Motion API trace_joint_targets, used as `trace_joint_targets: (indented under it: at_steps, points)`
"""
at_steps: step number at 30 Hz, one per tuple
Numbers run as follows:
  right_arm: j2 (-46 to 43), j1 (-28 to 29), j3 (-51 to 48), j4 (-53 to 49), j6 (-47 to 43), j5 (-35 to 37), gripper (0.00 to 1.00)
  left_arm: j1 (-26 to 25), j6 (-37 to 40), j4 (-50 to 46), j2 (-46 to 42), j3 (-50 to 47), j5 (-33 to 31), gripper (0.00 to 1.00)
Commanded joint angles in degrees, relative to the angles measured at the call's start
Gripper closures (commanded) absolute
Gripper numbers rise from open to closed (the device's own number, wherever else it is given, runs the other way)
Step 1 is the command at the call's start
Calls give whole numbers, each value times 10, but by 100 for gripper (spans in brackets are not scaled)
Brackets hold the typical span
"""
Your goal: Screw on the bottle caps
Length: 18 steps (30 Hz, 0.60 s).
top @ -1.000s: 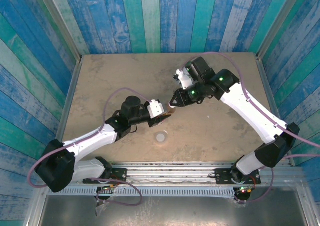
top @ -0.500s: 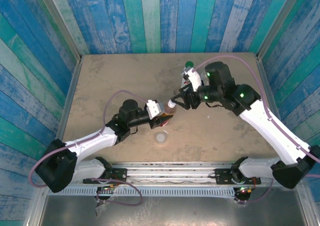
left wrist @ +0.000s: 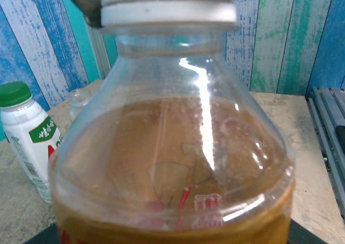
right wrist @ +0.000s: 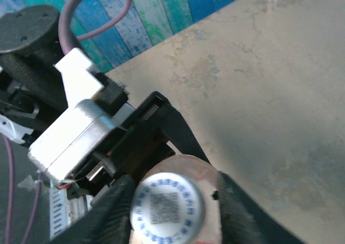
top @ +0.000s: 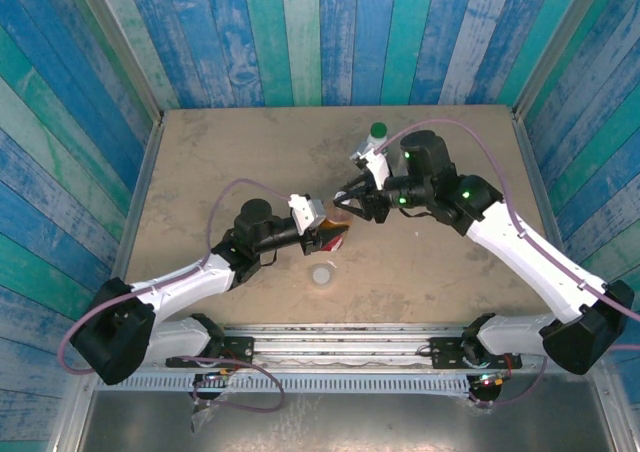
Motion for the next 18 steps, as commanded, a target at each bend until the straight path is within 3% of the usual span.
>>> trace_joint_targets:
  at_steps: [1,3,9,11,18]
  points:
    - [4,0,-5,3,-6,-15,69,-2,-3,16,11,16,7,51]
    - [6,1,-5,4,-7,-13,71,-2,-2,12,10,15,2,50]
    - [11,3,-2,19,-3,34,73,-2,-17,-10,-27,-8,-54,2]
    - [17,2,2,21,-7,65,73,-2,-26,-20,-49,-25,-83,6]
    - [92,3,40,56,-44,149,72,-2,-68,-53,-140,-87,-147,6]
